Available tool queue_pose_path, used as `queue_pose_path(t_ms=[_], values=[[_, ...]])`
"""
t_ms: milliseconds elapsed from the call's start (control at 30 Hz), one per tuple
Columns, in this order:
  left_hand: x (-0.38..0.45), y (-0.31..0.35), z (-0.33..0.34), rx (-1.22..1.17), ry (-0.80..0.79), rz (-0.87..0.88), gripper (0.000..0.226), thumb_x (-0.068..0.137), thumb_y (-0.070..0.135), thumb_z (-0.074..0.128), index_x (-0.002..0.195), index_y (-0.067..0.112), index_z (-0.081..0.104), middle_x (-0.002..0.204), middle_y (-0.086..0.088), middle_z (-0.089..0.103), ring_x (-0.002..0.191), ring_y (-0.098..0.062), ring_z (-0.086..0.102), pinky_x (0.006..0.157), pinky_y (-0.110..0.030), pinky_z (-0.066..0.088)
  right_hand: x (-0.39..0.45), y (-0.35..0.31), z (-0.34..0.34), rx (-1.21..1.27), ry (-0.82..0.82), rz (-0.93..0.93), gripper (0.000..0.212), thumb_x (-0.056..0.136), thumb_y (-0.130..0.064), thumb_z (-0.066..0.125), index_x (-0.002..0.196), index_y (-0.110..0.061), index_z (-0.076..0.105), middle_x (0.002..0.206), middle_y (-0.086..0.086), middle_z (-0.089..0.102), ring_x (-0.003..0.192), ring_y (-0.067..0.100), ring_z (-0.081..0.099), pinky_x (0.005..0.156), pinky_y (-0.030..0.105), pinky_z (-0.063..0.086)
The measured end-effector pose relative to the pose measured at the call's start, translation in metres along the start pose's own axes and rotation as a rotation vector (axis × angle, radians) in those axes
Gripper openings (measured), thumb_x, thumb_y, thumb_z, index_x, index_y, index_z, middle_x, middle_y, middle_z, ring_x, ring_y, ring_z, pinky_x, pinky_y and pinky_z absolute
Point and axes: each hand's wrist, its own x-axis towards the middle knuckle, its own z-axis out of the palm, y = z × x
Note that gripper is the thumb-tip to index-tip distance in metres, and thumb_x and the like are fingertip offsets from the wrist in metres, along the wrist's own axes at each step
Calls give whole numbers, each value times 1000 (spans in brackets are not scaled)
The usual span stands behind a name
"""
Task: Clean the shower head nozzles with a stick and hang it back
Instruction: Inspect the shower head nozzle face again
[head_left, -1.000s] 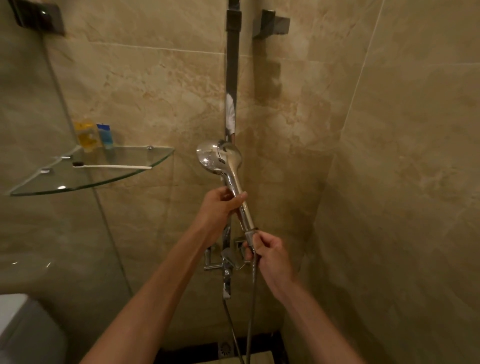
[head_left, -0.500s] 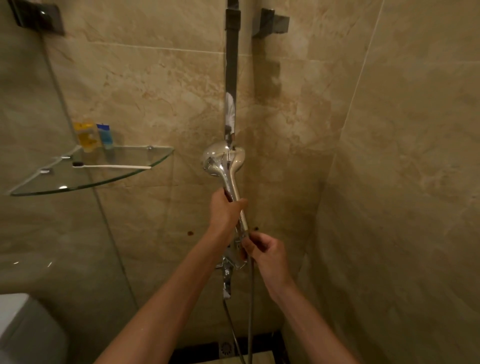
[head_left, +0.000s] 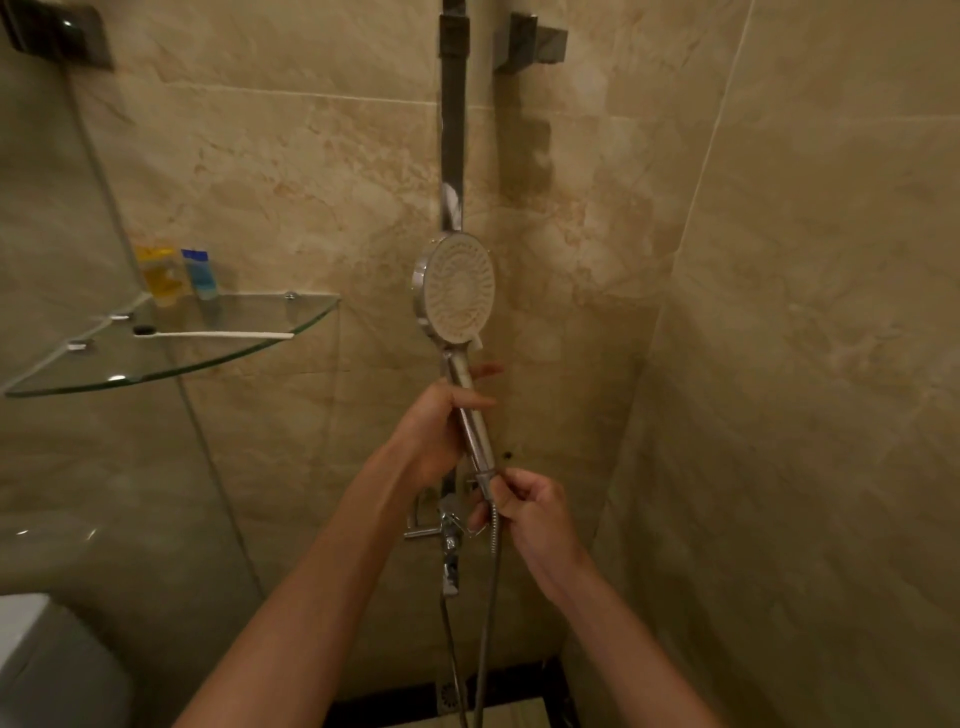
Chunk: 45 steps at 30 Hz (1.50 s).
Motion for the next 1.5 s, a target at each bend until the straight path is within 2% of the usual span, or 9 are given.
queue_pose_path(t_ms=[133, 467, 600, 733, 833, 1133, 1333, 1400, 1500], values=[[2, -1, -8, 150, -4, 36, 28, 91, 3, 63, 108, 13, 43, 88, -2, 51, 78, -13, 55, 69, -30, 52, -1, 0, -2, 28, 14, 14, 21, 97, -3, 55, 97, -9, 75, 88, 18, 74, 72, 22, 68, 70, 32, 56], [4, -7, -20, 52, 77, 97, 35, 72, 10, 77, 98, -2, 59, 81, -12, 62, 73, -21, 67, 83, -41, 58, -5, 2, 1, 22, -1, 18, 21, 97, -3, 54, 98, -9, 74, 83, 11, 73, 77, 25, 66, 90, 51, 51], [3, -3, -25, 96, 83, 87, 43, 64, 14, 80, 100, -2, 65, 88, -14, 71, 82, -23, 74, 70, -33, 58, -5, 2, -3, 19, -11, 9, 22, 98, -4, 52, 100, -10, 73, 83, 8, 74, 75, 20, 67, 86, 45, 54], [7, -6, -30, -13, 11, 67, 46, 75, 12, 74, 116, -4, 59, 93, -16, 75, 99, -31, 72, 89, -49, 56, -2, -1, -7, 71, -47, 43, 24, 98, -5, 51, 97, -12, 74, 84, 8, 75, 75, 20, 68, 76, 34, 58], [11, -10, -28, -43, 37, 97, 19, 89, 13, 66, 102, 4, 56, 80, -9, 67, 79, -26, 69, 76, -42, 57, 0, -1, -10, 25, -77, 35, 22, 98, -8, 54, 98, -13, 75, 84, 10, 75, 78, 23, 69, 79, 35, 57], [18, -17, -11, -60, 278, 98, 40, 77, 27, 80, 57, 19, 46, 46, 4, 39, 37, -12, 35, 37, -24, 31, -2, 5, 1, -54, -89, 4, 23, 98, -4, 54, 104, -10, 76, 91, 16, 73, 79, 20, 66, 79, 36, 51], [9, -4, -16, -157, -93, -24, 38, 85, 43, 68, 67, 18, 47, 57, 1, 45, 53, -13, 45, 58, -25, 42, -4, 3, -3, 1, -113, 13, 22, 99, -6, 52, 94, -8, 74, 83, 14, 71, 74, 28, 62, 74, 40, 49], [6, -2, -16, -146, -59, -30, 35, 83, 47, 69, 81, 14, 56, 71, -3, 55, 70, -18, 54, 82, -35, 44, -2, 4, -3, -17, -57, -19, 22, 99, -4, 53, 92, -9, 73, 80, 14, 71, 72, 28, 62, 72, 38, 50], [4, -2, -11, 40, 113, 3, 58, 84, 33, 73, 120, -6, 51, 84, -13, 50, 78, -26, 49, 81, -40, 42, 1, 7, -4, -77, -3, -58, 17, 96, -5, 58, 99, -9, 75, 82, 11, 75, 73, 22, 69, 71, 31, 57]])
